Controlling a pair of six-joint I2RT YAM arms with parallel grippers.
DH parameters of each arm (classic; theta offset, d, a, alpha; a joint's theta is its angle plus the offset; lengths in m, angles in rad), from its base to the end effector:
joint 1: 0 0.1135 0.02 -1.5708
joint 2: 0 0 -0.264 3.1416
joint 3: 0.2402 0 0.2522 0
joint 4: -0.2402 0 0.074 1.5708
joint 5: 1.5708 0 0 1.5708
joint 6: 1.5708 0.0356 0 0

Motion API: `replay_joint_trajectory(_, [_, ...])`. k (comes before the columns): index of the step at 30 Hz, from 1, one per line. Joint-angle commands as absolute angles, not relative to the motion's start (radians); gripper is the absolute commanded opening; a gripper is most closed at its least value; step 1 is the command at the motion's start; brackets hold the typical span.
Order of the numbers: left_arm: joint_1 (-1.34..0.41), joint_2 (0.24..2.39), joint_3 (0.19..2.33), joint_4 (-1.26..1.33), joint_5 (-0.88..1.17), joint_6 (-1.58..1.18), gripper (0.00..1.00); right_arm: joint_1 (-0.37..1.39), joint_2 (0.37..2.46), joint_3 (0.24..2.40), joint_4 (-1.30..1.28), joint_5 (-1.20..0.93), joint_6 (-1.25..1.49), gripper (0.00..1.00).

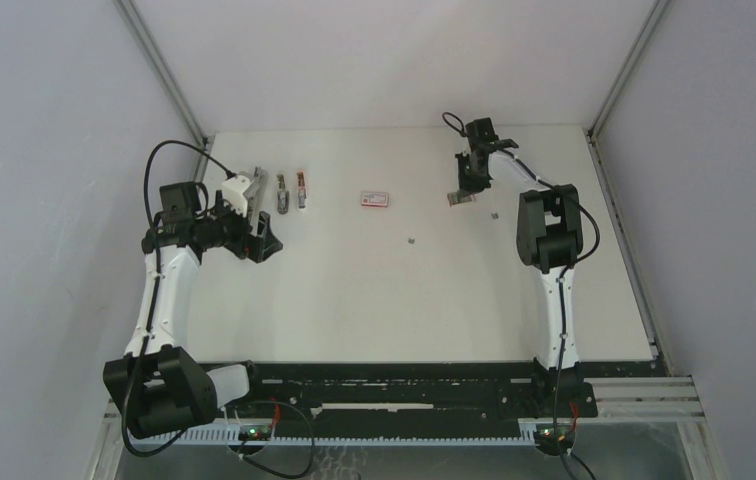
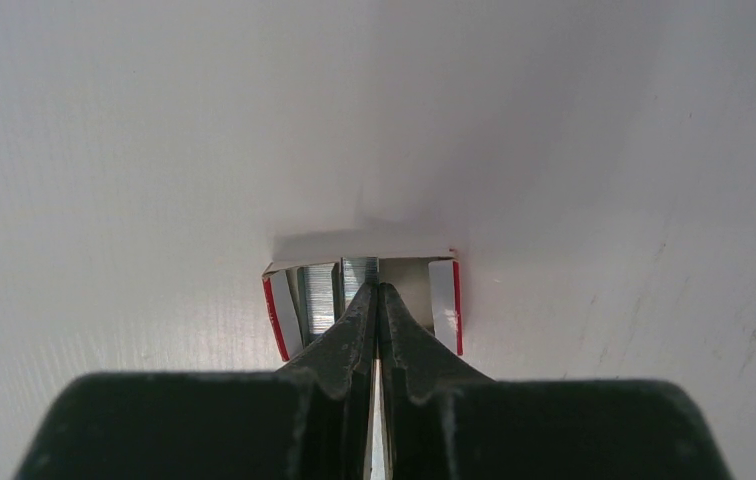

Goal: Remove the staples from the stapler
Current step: Place the staple in the staple box.

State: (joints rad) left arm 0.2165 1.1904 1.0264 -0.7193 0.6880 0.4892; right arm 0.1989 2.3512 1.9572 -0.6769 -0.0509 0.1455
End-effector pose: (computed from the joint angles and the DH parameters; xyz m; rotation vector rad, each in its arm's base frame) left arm 0.2372 0.0290 0.2994 0.5876 2.1748 -0.4748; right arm 0.4971 0.1020 0.1663 -0.0880 2.6504 0.1825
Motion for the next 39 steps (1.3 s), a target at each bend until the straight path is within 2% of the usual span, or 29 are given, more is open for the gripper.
replay_joint_trajectory(1, [0.226,1.175,0.991,-0.697,0.713,0.486,1.00,0.204,2.331,1.984,-0.675,-0.027,0.132,0.00])
replay_joint_trajectory(22, [0.226,1.178,0.991,-0.697,0.715,0.488,1.00,0.204,2.288,2.018,-0.703,-0.030,0.125,0.00])
replay_joint_trajectory(39, [0.226,1.177,0.989,-0.696,0.718,0.488,1.00,0.224,2.331,2.048,-0.752,-0.013,0.082,0.00])
